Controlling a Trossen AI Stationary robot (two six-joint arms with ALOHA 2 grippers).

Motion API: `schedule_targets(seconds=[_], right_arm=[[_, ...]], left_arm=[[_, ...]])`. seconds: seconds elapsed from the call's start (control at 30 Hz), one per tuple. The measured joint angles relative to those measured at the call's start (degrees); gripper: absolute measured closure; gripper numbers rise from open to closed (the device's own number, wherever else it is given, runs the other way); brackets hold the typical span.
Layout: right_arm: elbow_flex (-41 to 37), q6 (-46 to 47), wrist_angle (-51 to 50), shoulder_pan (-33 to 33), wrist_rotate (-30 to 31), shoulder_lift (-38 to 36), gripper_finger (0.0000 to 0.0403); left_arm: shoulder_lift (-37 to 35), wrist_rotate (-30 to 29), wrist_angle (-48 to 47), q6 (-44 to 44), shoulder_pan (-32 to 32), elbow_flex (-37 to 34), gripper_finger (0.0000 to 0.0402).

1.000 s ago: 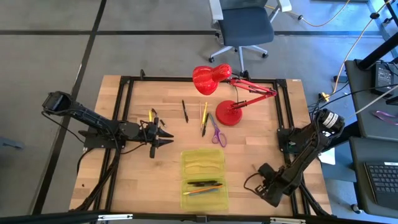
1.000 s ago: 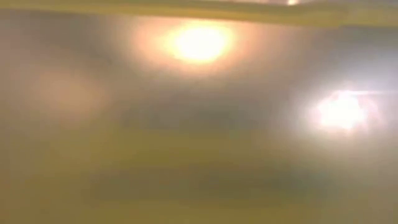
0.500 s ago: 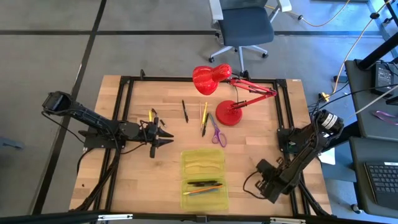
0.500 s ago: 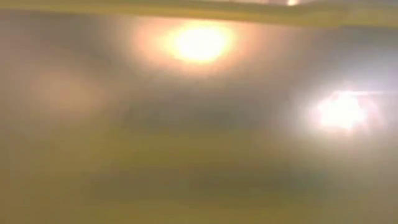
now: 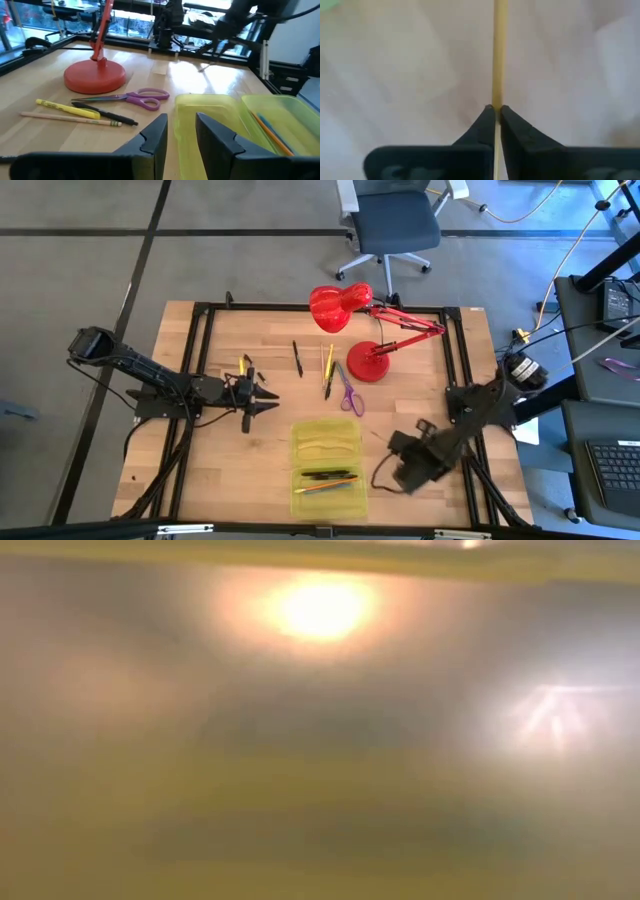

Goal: Pick & place school supplies into a supply box
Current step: Put the yellow pencil into the yellow supply box

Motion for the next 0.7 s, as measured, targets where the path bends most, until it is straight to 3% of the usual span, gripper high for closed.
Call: schedule_targets(seconds=[0.3, 0.57, 0.7], right_arm=[[-2.26, -24.01, 2.48, -12.51, -0.94, -0.07, 0.0384], [-6.07, -35.25, 5.07, -21.2, -5.64, -1.3, 0.0383], [-9.81, -38.61, 10.99, -23.14, -7.62, -4.92, 0.0383]], left_arm=[[0.0, 0.44, -0.02, 1.39, 0.0, 0.0, 0.0308], [0.0, 0.44, -0.04, 1.36, 0.0, 0.0, 0.031], [-0.01, 0.44, -0.07, 1.38, 0.0, 0.0, 0.0309]])
